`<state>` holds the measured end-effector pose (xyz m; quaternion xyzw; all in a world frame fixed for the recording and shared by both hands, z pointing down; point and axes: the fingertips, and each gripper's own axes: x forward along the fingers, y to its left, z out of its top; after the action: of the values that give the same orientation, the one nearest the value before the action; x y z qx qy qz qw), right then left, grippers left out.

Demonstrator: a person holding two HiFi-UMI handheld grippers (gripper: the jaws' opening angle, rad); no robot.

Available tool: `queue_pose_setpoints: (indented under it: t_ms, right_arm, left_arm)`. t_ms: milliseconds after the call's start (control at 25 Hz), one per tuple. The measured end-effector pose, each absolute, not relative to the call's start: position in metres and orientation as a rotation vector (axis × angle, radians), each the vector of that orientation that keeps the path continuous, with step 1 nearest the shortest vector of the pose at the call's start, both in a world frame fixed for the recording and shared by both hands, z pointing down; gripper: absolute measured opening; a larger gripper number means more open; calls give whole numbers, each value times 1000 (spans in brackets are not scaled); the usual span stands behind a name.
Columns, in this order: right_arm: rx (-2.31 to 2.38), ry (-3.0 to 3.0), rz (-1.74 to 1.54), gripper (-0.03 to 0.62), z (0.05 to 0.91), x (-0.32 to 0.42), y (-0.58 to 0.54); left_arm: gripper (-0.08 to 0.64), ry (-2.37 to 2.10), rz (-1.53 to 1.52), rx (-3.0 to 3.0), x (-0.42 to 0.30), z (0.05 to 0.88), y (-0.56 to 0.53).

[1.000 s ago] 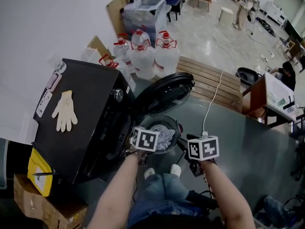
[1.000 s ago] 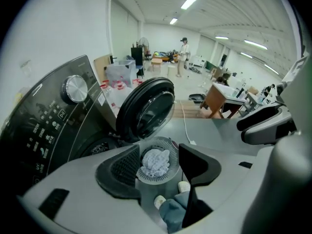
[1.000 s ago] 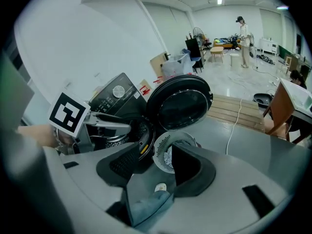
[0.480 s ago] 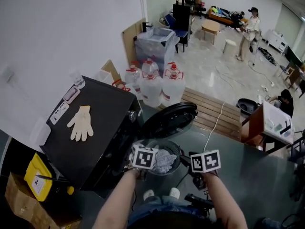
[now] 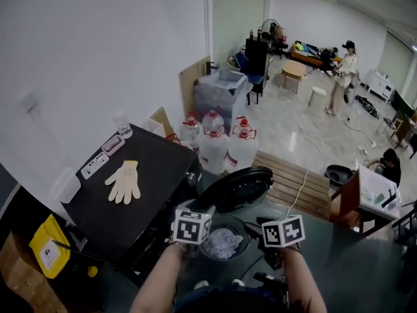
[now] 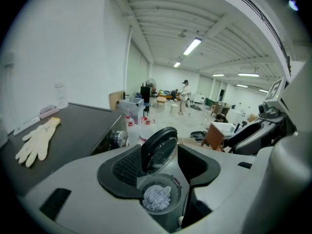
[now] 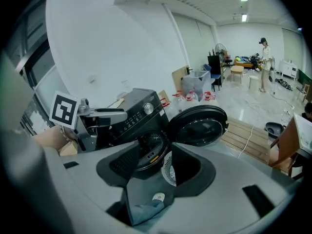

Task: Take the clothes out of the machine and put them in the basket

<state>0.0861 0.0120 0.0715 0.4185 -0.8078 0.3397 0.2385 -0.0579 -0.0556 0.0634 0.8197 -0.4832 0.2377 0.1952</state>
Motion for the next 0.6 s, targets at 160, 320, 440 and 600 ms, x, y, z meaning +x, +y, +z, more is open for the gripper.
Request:
queue_pose_setpoints:
  t_ms: [160, 320, 440, 600]
  right_arm:
    - [1159, -2223, 834, 209, 44, 88, 2]
    - [1193, -2285, 695, 209, 9, 80, -5]
    - [1228, -2385, 579, 209, -21, 65, -10]
    - [1252, -2494, 471, 207, -52, 44, -8]
  left_arm:
    - [232, -1411, 582, 2372, -73, 9, -70]
    - [233, -1509, 482, 2486, -80, -43, -62]
    - [233, -1582, 391, 2530, -88, -64, -57]
    - [233, -1640, 270, 2532, -102, -83, -44]
